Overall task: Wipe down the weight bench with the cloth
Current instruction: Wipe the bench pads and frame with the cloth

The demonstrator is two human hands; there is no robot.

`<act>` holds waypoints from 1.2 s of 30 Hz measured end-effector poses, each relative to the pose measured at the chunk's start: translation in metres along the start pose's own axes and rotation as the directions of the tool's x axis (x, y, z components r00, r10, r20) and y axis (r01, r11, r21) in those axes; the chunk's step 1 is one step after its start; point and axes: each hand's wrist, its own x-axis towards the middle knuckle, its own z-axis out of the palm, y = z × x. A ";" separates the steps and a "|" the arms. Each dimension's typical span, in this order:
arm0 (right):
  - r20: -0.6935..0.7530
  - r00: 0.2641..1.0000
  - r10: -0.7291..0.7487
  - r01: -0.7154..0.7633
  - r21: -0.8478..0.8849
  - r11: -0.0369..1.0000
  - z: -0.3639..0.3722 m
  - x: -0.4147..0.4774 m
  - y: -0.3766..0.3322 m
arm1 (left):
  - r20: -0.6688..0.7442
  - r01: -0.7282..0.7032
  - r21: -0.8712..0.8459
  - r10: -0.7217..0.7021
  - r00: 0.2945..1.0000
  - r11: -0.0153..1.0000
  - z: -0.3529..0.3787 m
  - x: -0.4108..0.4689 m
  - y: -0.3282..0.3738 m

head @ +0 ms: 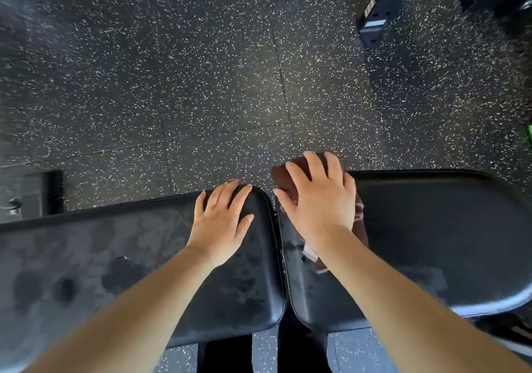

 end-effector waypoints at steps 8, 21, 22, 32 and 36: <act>-0.102 0.994 -0.034 0.040 0.058 0.997 -0.004 -0.021 0.016 | 0.075 -0.086 -0.020 0.087 0.993 0.996 -0.029 0.004 0.015; -0.301 0.812 0.500 -0.482 0.139 0.865 -0.072 -0.097 0.167 | -0.029 -0.398 -0.163 0.399 0.917 0.903 -0.057 0.052 0.179; -0.312 0.795 0.521 -0.495 0.163 0.853 -0.072 -0.103 0.171 | -0.039 -0.428 -0.167 0.428 0.903 0.888 -0.057 0.056 0.194; -0.249 0.678 0.691 -0.599 0.357 0.717 -0.080 -0.091 0.201 | -0.040 -0.475 -0.153 0.475 0.879 0.867 -0.049 0.080 0.268; -0.251 0.682 0.687 -0.585 0.376 0.718 -0.079 -0.097 0.205 | -0.061 -0.470 -0.141 0.466 0.882 0.871 -0.045 0.076 0.268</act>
